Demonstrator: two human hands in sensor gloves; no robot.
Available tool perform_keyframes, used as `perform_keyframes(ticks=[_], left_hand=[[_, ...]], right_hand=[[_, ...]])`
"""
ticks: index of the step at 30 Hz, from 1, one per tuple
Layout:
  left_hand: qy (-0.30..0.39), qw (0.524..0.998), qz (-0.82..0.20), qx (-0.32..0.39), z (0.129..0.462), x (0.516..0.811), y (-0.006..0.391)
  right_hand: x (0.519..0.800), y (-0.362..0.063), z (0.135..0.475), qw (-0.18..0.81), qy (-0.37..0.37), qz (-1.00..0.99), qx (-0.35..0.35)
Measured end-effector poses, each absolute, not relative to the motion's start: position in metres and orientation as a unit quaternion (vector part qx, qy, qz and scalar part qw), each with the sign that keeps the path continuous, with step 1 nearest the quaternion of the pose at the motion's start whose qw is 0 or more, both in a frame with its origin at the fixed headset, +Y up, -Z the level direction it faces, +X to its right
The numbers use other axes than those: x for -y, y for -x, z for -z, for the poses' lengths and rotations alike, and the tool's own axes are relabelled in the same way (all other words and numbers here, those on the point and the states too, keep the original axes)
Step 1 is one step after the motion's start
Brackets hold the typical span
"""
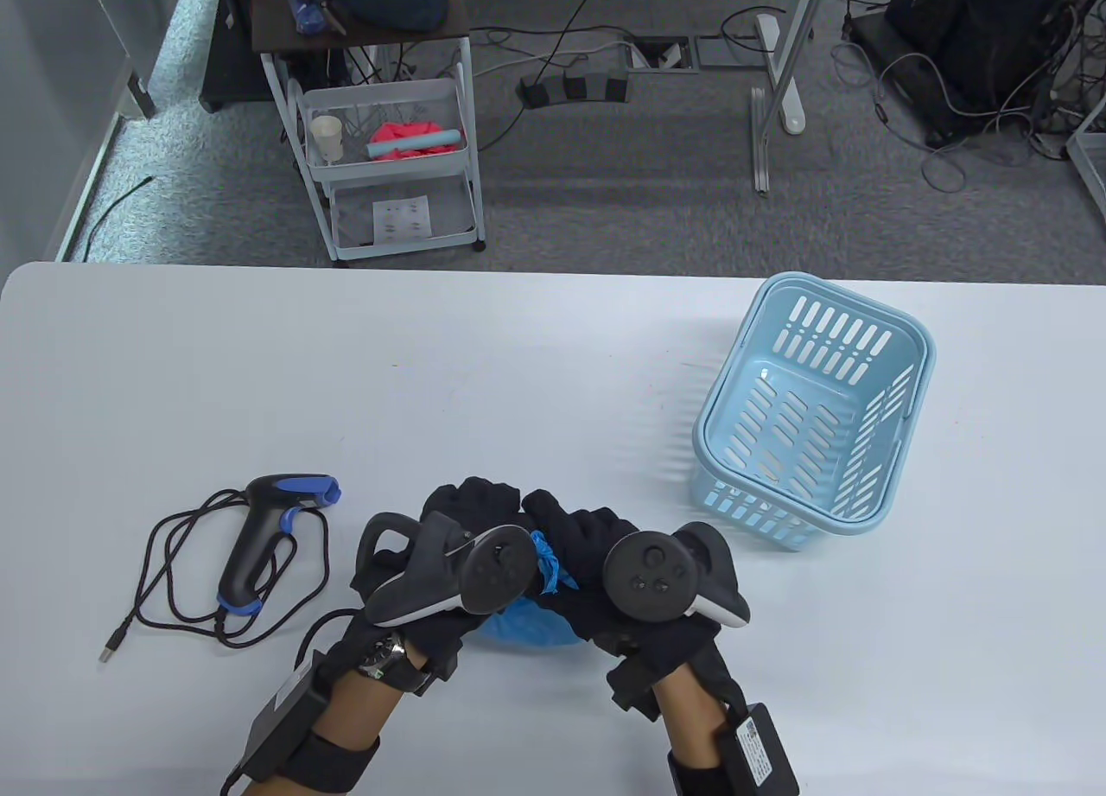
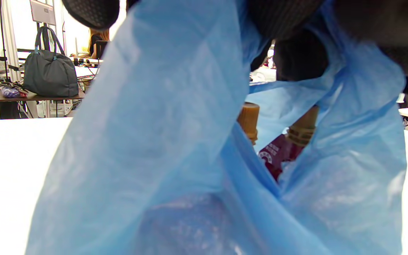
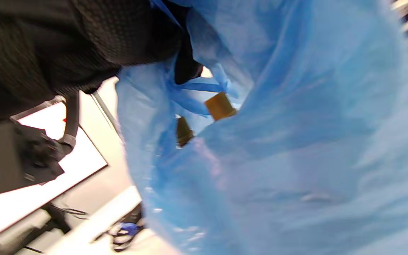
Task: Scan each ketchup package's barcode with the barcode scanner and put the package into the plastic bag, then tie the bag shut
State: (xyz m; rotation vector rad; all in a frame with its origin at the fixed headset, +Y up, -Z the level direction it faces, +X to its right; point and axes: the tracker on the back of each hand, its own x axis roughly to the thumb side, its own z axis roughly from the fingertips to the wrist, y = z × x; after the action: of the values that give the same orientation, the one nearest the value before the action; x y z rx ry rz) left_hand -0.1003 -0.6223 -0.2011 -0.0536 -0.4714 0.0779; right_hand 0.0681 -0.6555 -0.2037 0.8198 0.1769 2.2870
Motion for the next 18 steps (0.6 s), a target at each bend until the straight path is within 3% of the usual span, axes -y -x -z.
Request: perform_keyframes(ticks=[3,8,18], left_hand=[[0.029,0.970,-0.033,0.237,0.201,0.621,0.098],[0.023,0.971,-0.021,0.237,0.201,0.620,0.093],[0.010,0.964,-0.118,0.240,0.201,0.602,0.116]], right_hand=[[0.659,-0.072,0.205,0.385,-0.308,-0.868,-0.056],[0.660,-0.069,0.202,0.366,-0.269,-0.891,0.023],[0.659,-0.075,0.202,0.382,-0.251,-0.888,0.039]])
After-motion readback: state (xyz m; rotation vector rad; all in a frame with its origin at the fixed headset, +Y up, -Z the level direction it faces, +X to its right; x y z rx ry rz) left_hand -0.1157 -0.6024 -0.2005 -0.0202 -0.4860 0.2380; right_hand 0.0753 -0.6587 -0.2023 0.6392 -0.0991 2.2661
